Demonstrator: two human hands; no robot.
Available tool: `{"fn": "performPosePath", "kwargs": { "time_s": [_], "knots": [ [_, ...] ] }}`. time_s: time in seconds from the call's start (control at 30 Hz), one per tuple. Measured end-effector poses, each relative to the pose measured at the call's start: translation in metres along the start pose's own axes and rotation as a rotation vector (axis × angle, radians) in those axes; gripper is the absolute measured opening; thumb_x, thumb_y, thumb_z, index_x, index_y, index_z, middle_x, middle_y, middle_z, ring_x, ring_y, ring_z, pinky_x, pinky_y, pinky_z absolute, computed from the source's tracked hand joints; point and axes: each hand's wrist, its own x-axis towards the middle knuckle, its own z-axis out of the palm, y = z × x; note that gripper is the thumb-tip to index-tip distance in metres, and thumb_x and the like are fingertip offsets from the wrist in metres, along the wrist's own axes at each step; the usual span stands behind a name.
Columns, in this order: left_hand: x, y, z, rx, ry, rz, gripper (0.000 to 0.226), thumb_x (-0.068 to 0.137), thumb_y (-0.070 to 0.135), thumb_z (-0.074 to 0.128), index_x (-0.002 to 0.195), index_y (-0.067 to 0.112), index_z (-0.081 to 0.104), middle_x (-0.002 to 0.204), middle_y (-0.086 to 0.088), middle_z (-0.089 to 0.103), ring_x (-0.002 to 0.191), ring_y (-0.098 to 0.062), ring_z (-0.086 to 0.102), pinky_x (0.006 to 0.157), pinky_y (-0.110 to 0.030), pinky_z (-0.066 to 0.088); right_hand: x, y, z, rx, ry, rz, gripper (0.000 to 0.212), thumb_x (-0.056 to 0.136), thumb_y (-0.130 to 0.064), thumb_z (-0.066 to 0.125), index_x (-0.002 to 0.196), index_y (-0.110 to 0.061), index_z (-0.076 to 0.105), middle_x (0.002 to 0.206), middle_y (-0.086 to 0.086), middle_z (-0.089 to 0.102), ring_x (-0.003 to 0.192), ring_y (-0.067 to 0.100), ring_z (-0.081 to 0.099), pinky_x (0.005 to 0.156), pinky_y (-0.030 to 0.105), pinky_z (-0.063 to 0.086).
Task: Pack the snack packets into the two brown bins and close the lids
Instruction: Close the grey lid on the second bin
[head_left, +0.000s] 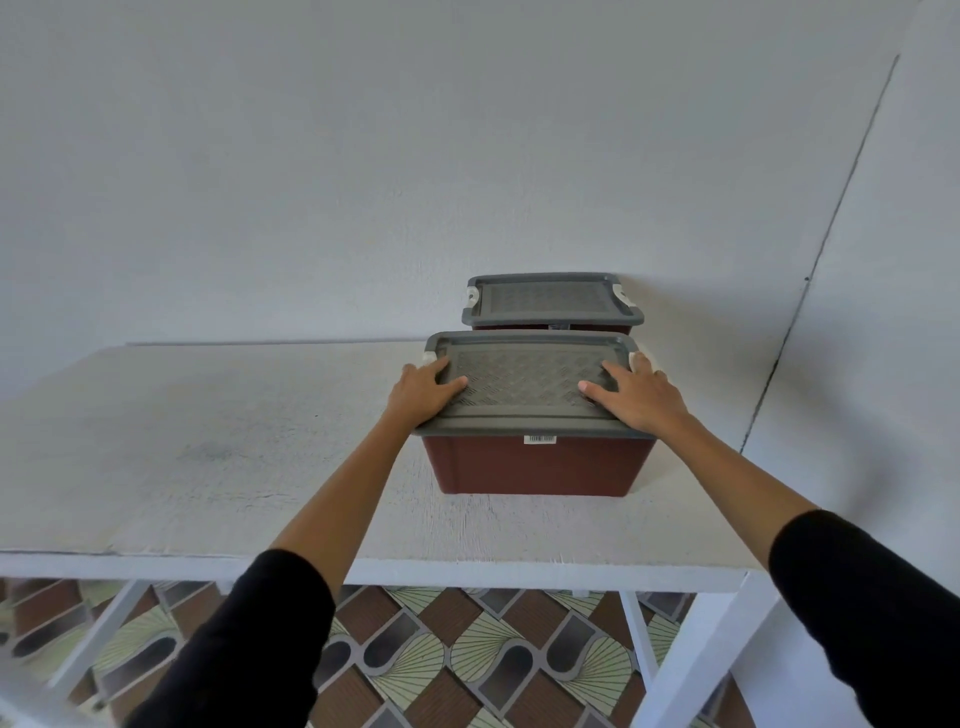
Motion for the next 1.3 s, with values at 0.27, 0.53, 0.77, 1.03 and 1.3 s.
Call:
{"fn": "performPosePath", "kwargs": {
  "time_s": [0.27,0.53,0.77,1.03,1.3],
  "knots": [
    [-0.006,-0.002,-0.006,-0.187,-0.073,0.045,0.058,0.091,0.039,0.053,0.143,0.019,0.035,0.148,-0.010,0.035,0.133,-0.031,0.035,0.109,-0.038,0.027,-0.003,0.001,-0.005,0.091,-0.007,0.046,0.068,0.085,-0.066,0.039,0.143,-0.031,0.033,0.146,0.018,0.025,0.125,0.038,0.043,0.101,0.043,0.038],
    [0.004,-0.006,-0.008,-0.354,-0.147,0.029,0.058,0.088,0.035,0.060,0.140,0.022,0.038,0.147,-0.009,0.031,0.130,-0.027,0.037,0.098,-0.029,0.034,-0.004,0.001,-0.008,0.143,-0.029,0.046,0.066,0.084,-0.065,0.042,0.141,-0.032,0.036,0.143,0.018,0.037,0.128,0.035,0.041,0.100,0.044,0.038],
    [0.022,-0.003,-0.007,-0.302,-0.178,0.033,0.062,0.086,0.043,0.059,0.141,0.028,0.035,0.149,-0.009,0.029,0.133,-0.029,0.033,0.109,-0.040,0.031,0.007,0.004,-0.013,0.232,-0.135,0.047,0.070,0.088,-0.059,0.043,0.147,-0.028,0.023,0.154,0.009,0.024,0.138,0.033,0.030,0.110,0.044,0.026],
    [0.029,-0.005,-0.006,-0.323,-0.139,0.046,0.065,0.084,0.043,0.062,0.141,0.027,0.036,0.148,-0.008,0.032,0.134,-0.027,0.034,0.111,-0.041,0.029,0.025,0.004,-0.008,0.226,-0.111,0.107,0.076,0.081,-0.069,0.043,0.146,-0.033,0.024,0.152,0.006,0.030,0.136,0.032,0.033,0.106,0.049,0.031],
    [0.030,-0.008,-0.013,-0.424,-0.093,-0.048,0.068,0.077,0.034,0.073,0.138,0.023,0.044,0.143,-0.010,0.041,0.129,-0.028,0.041,0.105,-0.037,0.036,0.023,-0.010,-0.006,0.138,-0.075,0.167,0.076,0.082,-0.067,0.045,0.145,-0.031,0.026,0.152,0.007,0.031,0.135,0.033,0.034,0.104,0.045,0.034]
  ]
}}
